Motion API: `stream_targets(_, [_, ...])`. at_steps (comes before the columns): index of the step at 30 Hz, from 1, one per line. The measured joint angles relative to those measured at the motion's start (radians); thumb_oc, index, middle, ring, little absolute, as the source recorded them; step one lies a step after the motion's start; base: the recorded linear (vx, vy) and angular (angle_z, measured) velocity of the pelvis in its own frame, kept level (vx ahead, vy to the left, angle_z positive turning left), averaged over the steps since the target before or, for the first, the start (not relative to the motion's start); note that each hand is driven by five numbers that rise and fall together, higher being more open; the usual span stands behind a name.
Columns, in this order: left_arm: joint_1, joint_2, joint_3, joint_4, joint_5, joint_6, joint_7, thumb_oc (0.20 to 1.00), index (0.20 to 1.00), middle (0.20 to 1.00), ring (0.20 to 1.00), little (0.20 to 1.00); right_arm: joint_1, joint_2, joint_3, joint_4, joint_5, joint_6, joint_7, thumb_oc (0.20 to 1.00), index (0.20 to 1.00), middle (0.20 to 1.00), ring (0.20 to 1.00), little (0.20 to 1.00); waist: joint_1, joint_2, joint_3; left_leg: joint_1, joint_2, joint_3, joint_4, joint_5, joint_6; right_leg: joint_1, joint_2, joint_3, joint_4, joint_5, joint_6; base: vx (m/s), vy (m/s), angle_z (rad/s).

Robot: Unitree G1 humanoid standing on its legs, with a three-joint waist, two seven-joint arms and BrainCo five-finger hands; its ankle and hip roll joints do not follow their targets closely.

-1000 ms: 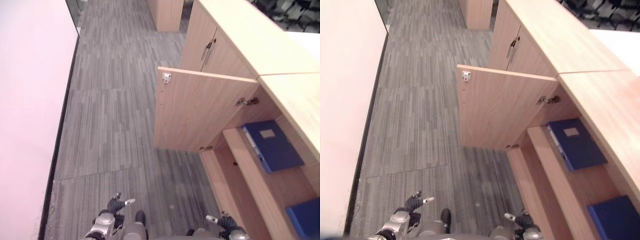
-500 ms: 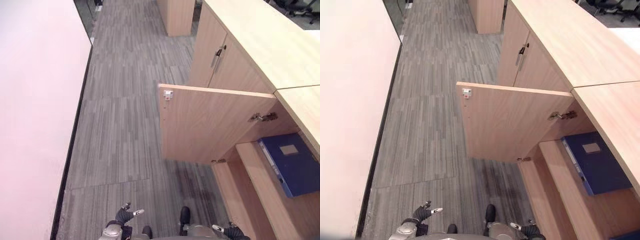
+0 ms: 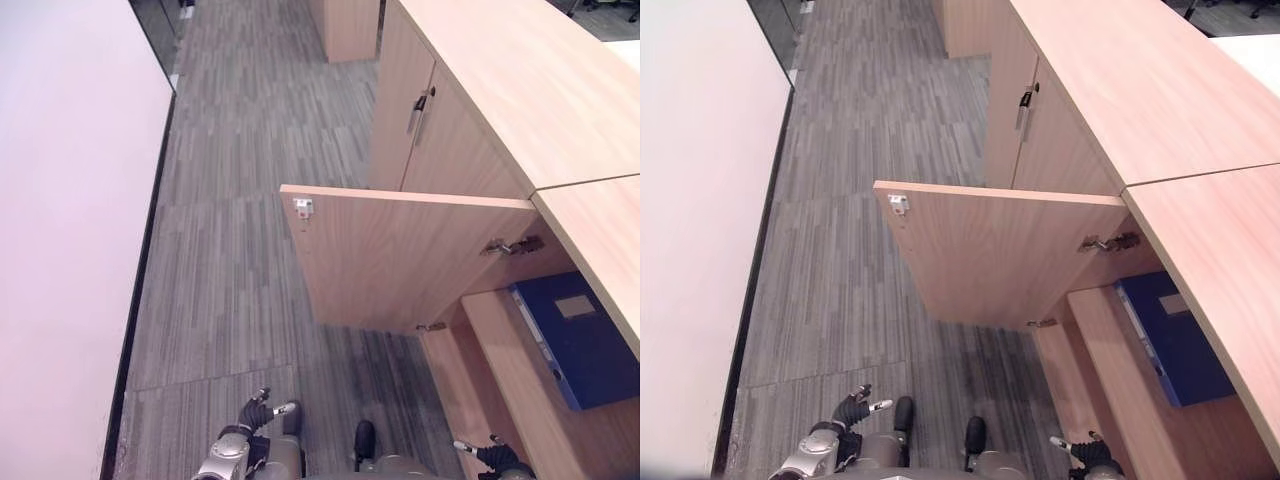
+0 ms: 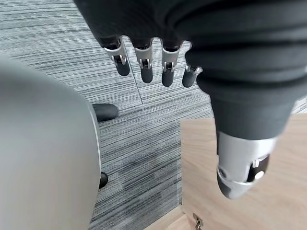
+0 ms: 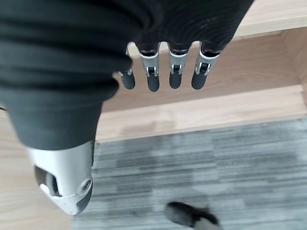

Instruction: Put the empty folder in the office cabinet

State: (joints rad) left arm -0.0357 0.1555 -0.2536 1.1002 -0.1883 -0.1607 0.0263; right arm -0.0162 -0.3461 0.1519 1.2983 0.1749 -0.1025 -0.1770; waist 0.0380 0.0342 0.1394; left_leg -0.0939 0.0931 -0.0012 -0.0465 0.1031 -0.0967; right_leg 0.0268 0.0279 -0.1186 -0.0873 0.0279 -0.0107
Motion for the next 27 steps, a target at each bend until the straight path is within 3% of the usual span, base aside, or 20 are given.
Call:
stream_targets(1, [0.003,0.011,0.002,0.007,0.000,0.003,0.001,1.000,1.000,1.000,1.000,1.000,0.018,0.017,-0.003,0.000,0.000,0.002,0.003,1.000,1.000,1.000,1.000,1.000,-0.001,-0.016,-0.003,0.043,-0.022,0.019,-0.042,0.010,0.028,0.025,-0.024,0.002,0.001,-0.013,0.032,0.12,0.101,-0.12])
stream_targets(6, [-0.009,0.035,0.011,-0.001,0.001,0.003,0.004,1.000,1.000,1.000,1.000,1.000,0.020,0.075,-0.003,-0.003,-0.001,0.003,0.005,1.000,1.000,1.000,1.000,1.000,0.001,-0.038,-0.012,0.051,-0.078,0.036,-0.042,-0.006,0.053,0.030,-0.083,0.008,0.001,-0.025,0.063,0.06,0.045,-0.04])
stream_targets(12, [0.008,0.053,0.019,-0.023,0.001,0.003,0.006,1.000,1.000,1.000,1.000,1.000,0.020,0.092,0.004,-0.003,-0.009,0.004,0.013,1.000,1.000,1.000,1.000,1.000,0.004,-0.043,-0.026,0.081,-0.081,0.051,-0.044,-0.027,0.059,0.047,-0.086,0.020,0.000,-0.033,0.072,0.04,0.034,-0.08])
stream_targets(19, [0.015,0.067,-0.002,-0.214,-0.003,-0.007,0.027,1.000,1.000,1.000,1.000,1.000,0.052,0.091,0.002,-0.004,-0.009,0.004,0.010,1.000,1.000,1.000,1.000,1.000,0.003,-0.054,-0.057,0.079,-0.077,0.055,-0.052,-0.030,0.063,0.043,-0.083,0.025,0.000,-0.036,0.077,0.01,0.013,-0.01])
stream_targets(21, [-0.036,0.149,-0.024,-0.225,-0.002,-0.036,-0.025,1.000,1.000,1.000,1.000,1.000,0.047,0.079,-0.007,-0.011,-0.010,0.005,0.023,1.000,1.000,1.000,1.000,1.000,-0.008,-0.051,-0.065,0.088,-0.075,0.066,-0.042,-0.029,0.068,0.043,-0.081,0.030,0.007,-0.036,0.075,0.04,0.076,-0.18])
stream_targets(23, [-0.039,0.230,0.049,-0.273,-0.050,-0.022,-0.014,1.000,1.000,1.000,1.000,1.000,0.063,0.061,-0.009,-0.047,-0.010,-0.008,0.017,1.000,1.000,1.000,1.000,1.000,-0.018,-0.042,-0.080,0.100,-0.070,0.085,-0.053,-0.032,0.069,0.045,-0.081,0.053,0.008,-0.039,0.079,-0.01,0.018,-0.30])
stream_targets(25, [-0.073,0.281,0.066,-0.275,-0.092,-0.042,-0.026,1.000,1.000,1.000,1.000,1.000,0.068,0.048,-0.007,-0.041,-0.010,-0.002,0.020,1.000,1.000,1.000,1.000,1.000,-0.015,-0.035,-0.085,0.099,-0.070,0.087,-0.053,-0.032,0.070,0.046,-0.080,0.052,0.005,-0.039,0.080,0.03,0.024,-0.04])
stream_targets(27, [-0.115,0.334,0.072,-0.352,-0.142,-0.022,-0.022,1.000,1.000,1.000,1.000,1.000,0.093,0.044,0.022,-0.041,-0.010,0.000,0.023,1.000,1.000,1.000,1.000,1.000,-0.022,-0.029,-0.086,0.101,-0.071,0.091,-0.044,-0.034,0.071,0.048,-0.081,0.055,-0.005,-0.039,0.078,0.03,0.026,-0.03])
